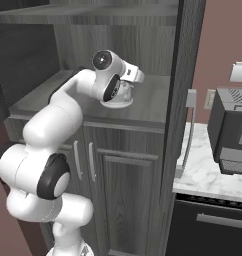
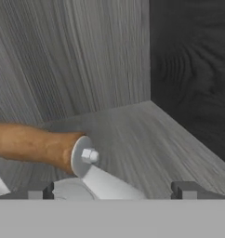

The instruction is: Open the cabinet, pick the kettle from the cabinet, and place it in the sink.

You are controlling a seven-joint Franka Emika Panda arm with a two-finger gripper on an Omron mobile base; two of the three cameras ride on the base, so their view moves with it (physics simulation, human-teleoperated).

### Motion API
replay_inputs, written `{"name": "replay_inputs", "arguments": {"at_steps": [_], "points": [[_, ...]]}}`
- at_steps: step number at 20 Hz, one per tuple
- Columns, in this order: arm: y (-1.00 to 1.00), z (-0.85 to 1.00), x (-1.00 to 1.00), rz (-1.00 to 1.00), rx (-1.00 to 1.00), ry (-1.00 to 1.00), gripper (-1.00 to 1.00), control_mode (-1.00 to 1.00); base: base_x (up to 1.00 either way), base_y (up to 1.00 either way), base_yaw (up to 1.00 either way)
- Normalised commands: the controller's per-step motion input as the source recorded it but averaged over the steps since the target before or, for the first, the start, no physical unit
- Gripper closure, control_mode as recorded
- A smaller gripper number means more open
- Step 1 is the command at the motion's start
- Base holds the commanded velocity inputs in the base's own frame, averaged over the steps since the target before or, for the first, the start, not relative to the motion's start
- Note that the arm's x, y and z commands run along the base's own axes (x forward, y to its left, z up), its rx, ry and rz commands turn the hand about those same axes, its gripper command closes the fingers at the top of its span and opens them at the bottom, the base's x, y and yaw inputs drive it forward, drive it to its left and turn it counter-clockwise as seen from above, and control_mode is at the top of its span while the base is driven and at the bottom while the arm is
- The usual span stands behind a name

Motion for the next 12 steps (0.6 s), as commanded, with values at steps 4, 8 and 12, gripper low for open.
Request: {"name": "replay_inputs", "arguments": {"at_steps": [4, 8, 12], "points": [[0.0, 0.0, 0.13, 0.0, 0.02, -0.06, -1.0, -1.0, 0.0, 0.0, 0.0], [0.0, -0.04, 0.15, 0.0, 0.02, -0.08, -1.0, -1.0, 0.0, 0.0, 0.0], [0.0, -0.03, 0.18, 0.0, 0.03, -0.08, -1.0, -1.0, 0.0, 0.0, 0.0]]}}
